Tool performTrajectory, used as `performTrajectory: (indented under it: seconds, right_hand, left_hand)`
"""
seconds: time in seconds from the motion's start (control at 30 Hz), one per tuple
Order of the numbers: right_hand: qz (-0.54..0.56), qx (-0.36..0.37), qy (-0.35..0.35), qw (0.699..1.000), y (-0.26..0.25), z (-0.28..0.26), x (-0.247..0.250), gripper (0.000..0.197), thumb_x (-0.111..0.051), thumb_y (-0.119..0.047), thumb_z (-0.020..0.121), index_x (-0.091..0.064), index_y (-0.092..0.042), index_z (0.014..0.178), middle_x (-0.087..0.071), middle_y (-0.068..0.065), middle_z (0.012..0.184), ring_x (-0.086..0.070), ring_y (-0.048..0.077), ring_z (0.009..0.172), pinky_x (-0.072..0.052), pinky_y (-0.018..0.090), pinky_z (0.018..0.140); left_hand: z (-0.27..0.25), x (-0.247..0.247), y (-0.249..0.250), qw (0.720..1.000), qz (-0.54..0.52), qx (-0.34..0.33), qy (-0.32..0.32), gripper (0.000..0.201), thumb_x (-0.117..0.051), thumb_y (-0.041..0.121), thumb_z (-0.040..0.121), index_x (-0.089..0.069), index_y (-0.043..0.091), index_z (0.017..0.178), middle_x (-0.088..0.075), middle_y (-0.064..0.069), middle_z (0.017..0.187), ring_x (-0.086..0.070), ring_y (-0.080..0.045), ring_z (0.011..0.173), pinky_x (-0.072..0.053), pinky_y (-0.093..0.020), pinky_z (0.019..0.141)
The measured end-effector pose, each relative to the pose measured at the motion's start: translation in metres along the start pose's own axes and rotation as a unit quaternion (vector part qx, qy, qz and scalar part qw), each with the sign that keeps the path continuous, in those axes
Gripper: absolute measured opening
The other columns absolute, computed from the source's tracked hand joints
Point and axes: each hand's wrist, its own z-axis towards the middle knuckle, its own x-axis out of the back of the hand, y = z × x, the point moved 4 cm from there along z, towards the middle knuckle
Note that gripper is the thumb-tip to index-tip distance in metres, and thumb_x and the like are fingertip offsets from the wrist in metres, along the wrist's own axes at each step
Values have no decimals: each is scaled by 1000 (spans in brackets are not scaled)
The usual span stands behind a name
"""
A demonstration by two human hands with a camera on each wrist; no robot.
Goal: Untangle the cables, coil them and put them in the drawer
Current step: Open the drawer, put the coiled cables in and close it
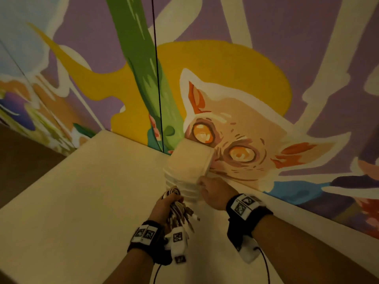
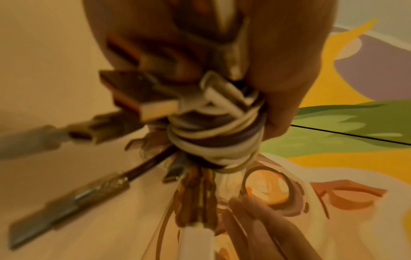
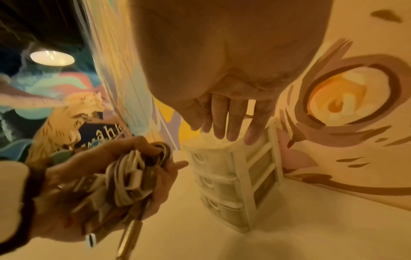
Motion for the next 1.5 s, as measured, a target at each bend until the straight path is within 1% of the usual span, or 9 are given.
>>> performTrajectory:
  seconds: [0.2, 0.3, 0.5, 0.73, 0.83, 1.0, 1.2, 1.33, 1.5]
  right_hand:
    - [-115, 11, -13, 993, -6, 47, 0, 38, -40, -22, 96, -41, -23, 135, -51, 5, 139, -52, 30, 118, -46, 41, 94]
    - [-173, 30, 3, 984, -6, 51, 1, 41, -43, -19, 92, -43, -23, 133, -59, 8, 128, -56, 31, 110, -47, 38, 85]
    - [-245, 46, 26, 968, -16, 48, 1, 42, -46, -20, 90, -44, -22, 131, -65, 10, 114, -60, 33, 100, -45, 36, 75]
    - [-275, 47, 27, 960, -25, 43, 2, 41, -54, -20, 86, -48, -17, 127, -64, 10, 114, -61, 33, 102, -48, 39, 81]
    - [-270, 42, 14, 962, -25, 42, 3, 43, -52, -19, 87, -45, -18, 130, -61, 10, 119, -58, 33, 107, -47, 41, 86]
    - [-269, 46, 17, 962, -26, 40, 3, 48, -58, -26, 86, -43, -20, 132, -60, 10, 119, -57, 33, 109, -47, 41, 89]
    - [-284, 44, 25, 957, -29, 40, 0, 47, -58, -25, 87, -42, -20, 132, -59, 9, 120, -56, 31, 110, -46, 40, 88]
    - [-282, 41, 24, 958, -30, 38, 1, 44, -54, -22, 89, -42, -20, 132, -58, 8, 120, -56, 31, 110, -46, 40, 86]
    - [-287, 33, 24, 957, -31, 38, 1, 42, -46, -17, 91, -42, -21, 133, -58, 7, 121, -57, 30, 109, -45, 39, 84]
  left_hand:
    - [23, -8, 9, 999, -42, 18, -8, 30, -68, 21, 81, -71, -6, 94, -71, -15, 69, -66, -33, 65, -51, -52, 81]
    - [31, -9, 10, 994, -97, 36, -19, 22, -63, 18, 87, -70, -2, 81, -66, -15, 66, -63, -32, 61, -50, -44, 69]
    - [40, -8, 13, 987, -153, 27, -40, 16, -61, 16, 85, -63, 3, 75, -60, -14, 68, -60, -29, 54, -49, -43, 65]
    - [38, -14, 14, 978, -184, 45, -90, 12, -58, 15, 89, -58, 7, 79, -56, -13, 72, -57, -29, 61, -56, -37, 58]
    - [32, -2, 10, 979, -179, 56, -77, 8, -60, 15, 87, -59, 8, 91, -56, -14, 82, -57, -29, 70, -57, -39, 58]
    - [9, 40, -20, 983, -161, 70, -56, 21, -62, 16, 82, -62, -1, 94, -62, -16, 74, -63, -30, 60, -54, -40, 63]
    - [-23, 81, -43, 987, -121, 110, 1, 35, -61, 11, 88, -55, -2, 121, -63, -20, 92, -62, -32, 70, -54, -43, 63]
    - [-50, 81, -14, 999, -22, 33, 36, 15, -58, 2, 90, -59, 2, 106, -62, -25, 95, -62, -36, 64, -54, -40, 53]
    - [-68, 53, 74, 961, -19, -277, 5, 24, -65, -3, 82, -57, 8, 102, -63, -20, 84, -64, -31, 67, -56, -45, 66]
